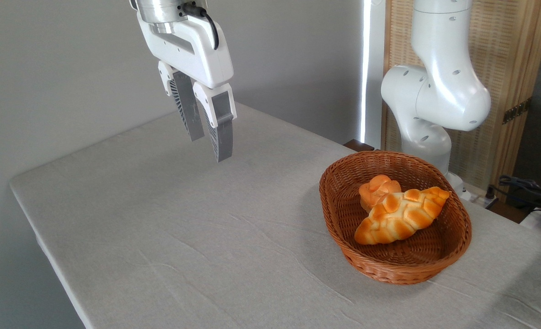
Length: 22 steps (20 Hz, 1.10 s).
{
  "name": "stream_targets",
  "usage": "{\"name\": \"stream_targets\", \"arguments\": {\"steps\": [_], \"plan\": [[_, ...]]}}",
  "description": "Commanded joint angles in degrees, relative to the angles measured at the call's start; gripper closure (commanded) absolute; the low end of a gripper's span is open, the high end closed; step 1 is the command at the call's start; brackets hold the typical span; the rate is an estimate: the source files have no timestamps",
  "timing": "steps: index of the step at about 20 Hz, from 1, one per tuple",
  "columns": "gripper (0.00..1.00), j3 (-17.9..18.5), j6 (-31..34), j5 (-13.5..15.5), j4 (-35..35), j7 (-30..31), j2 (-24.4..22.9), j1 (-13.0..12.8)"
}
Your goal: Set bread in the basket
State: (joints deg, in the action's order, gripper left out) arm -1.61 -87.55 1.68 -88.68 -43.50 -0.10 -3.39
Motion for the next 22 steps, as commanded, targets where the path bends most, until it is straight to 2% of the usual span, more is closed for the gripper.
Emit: {"name": "stream_targets", "arguments": {"steps": [1, 5, 22], "plan": [[0.00, -0.1, 1.4, -0.7, 1.1, 1.5, 0.5, 0.4], [0.00, -0.2, 0.6, -2.5, 1.1, 4.8, 0.6, 0.3], [0.00, -0.2, 0.1, -1.6, 1.1, 5.2, 0.6, 0.3]]}}
